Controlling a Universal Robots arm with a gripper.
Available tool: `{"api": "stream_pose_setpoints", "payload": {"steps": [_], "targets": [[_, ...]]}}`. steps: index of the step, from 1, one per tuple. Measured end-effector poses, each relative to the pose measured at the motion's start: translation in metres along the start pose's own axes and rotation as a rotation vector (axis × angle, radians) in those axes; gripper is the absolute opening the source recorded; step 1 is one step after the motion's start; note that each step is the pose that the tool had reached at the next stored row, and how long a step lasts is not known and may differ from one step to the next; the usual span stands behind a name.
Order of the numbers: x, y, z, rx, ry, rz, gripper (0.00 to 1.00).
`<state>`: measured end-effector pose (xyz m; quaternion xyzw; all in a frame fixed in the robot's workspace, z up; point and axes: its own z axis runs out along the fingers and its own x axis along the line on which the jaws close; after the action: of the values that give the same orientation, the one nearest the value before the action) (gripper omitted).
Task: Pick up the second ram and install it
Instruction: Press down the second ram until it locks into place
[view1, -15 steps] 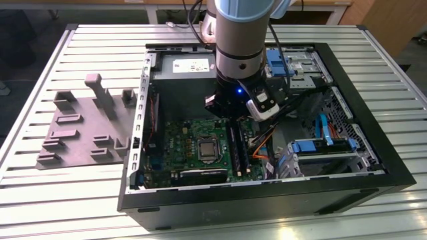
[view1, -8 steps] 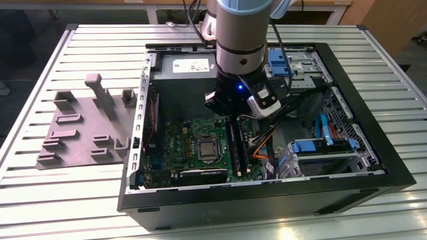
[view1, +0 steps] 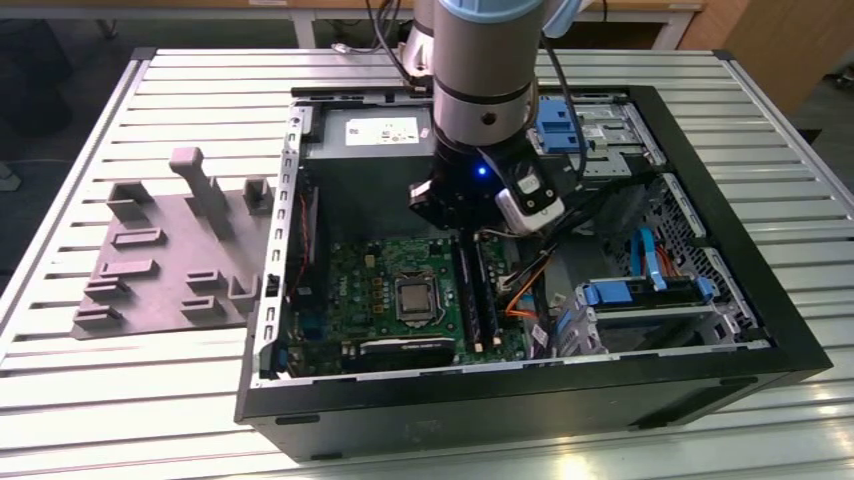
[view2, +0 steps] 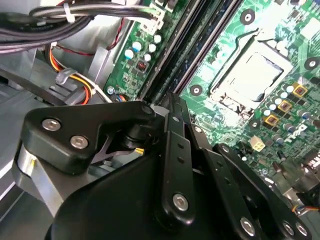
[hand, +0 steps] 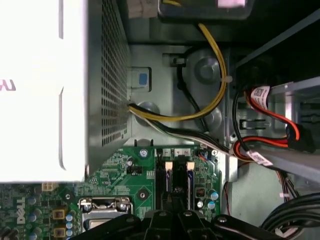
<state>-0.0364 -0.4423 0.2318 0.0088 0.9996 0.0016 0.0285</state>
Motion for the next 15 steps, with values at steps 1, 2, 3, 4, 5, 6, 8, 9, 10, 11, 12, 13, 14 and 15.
{"api": "stream_pose_setpoints", "payload": {"steps": [1,2,3,4,5,6,8,9,10,11,12,13,14,15], "targets": [[0.0000,-0.0013,0.0000,0.0004,0.0000,0.000,0.11],[-0.0001,-0.0028,0.0000,0.0006,0.0000,0.000,0.11],[-0.0001,-0.0044,0.0000,0.0010,0.0000,0.000,0.11],[-0.0001,-0.0060,0.0000,0.0012,0.0000,0.000,0.11],[-0.0001,-0.0077,-0.0001,0.0015,0.0001,0.000,0.11],[-0.0002,-0.0094,-0.0001,0.0017,0.0000,0.000,0.11],[-0.0002,-0.0125,-0.0001,0.0021,0.0000,0.000,0.11],[-0.0002,-0.0141,0.0000,0.0024,0.0000,0.000,0.11],[-0.0003,-0.0156,0.0000,0.0026,-0.0001,0.000,0.11],[-0.0003,-0.0170,0.0000,0.0030,-0.0001,0.000,0.11],[-0.0003,-0.0183,0.0000,0.0034,-0.0001,0.000,0.11],[-0.0004,-0.0195,0.0000,0.0038,-0.0001,0.000,0.11],[-0.0004,-0.0205,-0.0001,0.0043,0.0000,0.000,0.11],[-0.0004,-0.0215,-0.0001,0.0048,0.0000,0.000,0.11]]}}
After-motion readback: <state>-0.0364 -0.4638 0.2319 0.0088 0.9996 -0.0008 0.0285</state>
